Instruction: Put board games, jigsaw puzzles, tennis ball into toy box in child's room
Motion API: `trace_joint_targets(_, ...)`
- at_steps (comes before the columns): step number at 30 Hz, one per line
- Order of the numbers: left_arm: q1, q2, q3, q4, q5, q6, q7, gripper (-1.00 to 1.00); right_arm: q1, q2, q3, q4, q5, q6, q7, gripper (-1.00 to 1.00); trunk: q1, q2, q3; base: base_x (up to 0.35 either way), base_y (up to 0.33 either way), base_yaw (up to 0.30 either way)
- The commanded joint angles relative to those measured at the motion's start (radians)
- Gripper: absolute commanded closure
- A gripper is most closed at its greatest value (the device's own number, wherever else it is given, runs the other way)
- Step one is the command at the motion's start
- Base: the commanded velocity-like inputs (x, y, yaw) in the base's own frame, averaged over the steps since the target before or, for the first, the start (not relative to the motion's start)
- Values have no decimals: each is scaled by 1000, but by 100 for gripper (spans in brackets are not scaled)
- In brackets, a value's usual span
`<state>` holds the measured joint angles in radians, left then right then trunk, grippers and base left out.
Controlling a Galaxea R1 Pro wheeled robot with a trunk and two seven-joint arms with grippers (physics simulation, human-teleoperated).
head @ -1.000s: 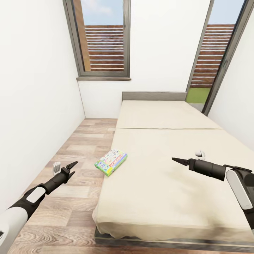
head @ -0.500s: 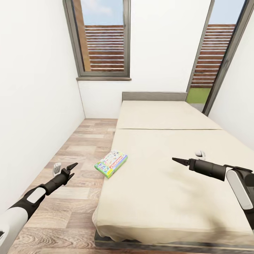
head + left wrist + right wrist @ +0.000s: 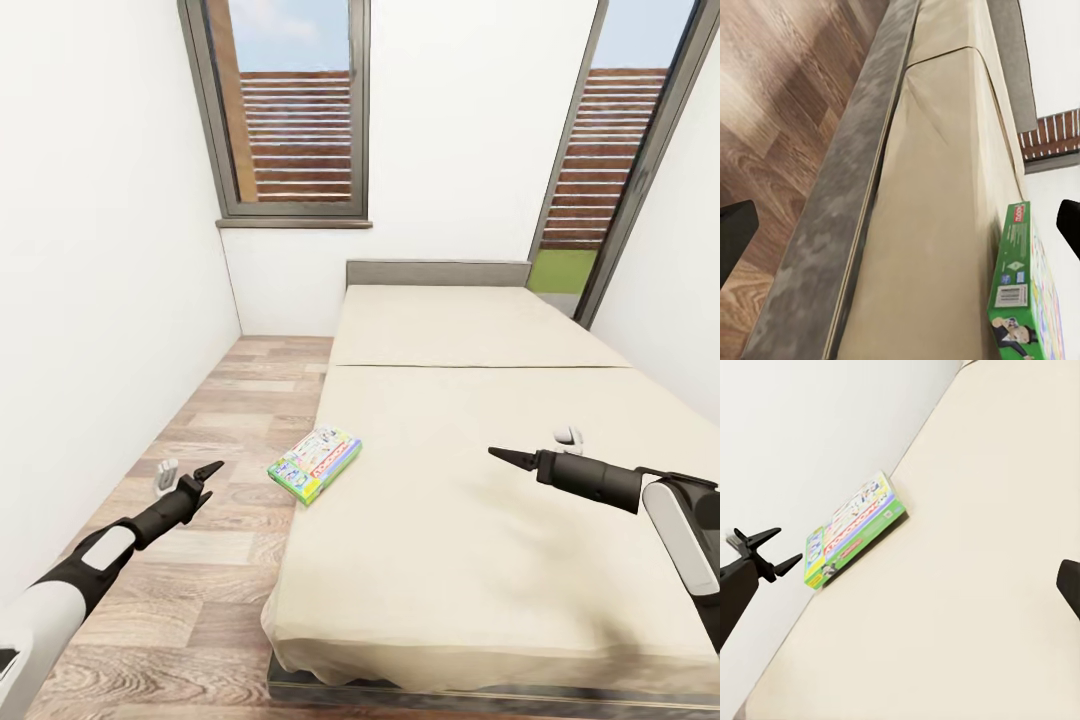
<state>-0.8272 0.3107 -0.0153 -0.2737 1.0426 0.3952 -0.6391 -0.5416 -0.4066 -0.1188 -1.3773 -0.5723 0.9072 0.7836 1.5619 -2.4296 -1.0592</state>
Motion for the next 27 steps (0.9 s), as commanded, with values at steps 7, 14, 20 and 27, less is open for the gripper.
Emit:
trace_joint_targets(7, -4, -1, 0, 1, 11, 9, 18, -100, 2, 0, -1, -3, 0, 5, 3, -100, 0, 0, -1, 1, 0, 0)
trace_joint_targets(14, -11, -2, 2, 1, 16, 10, 60, -100, 3, 0, -1, -5, 0, 5, 4, -100, 0, 0, -1, 0, 0, 0)
trace_joint_targets(20, -16, -4, 3, 1, 18, 9, 81, -100, 4, -1, -1, -6, 0, 5, 4, -100, 0, 0, -1, 0, 0, 0)
trace_joint_targets(27, -28, -14, 3, 1, 18, 9, 106, -100, 5, -1, -1, -7, 0, 5, 4, -100, 0, 0, -1, 0, 0, 0)
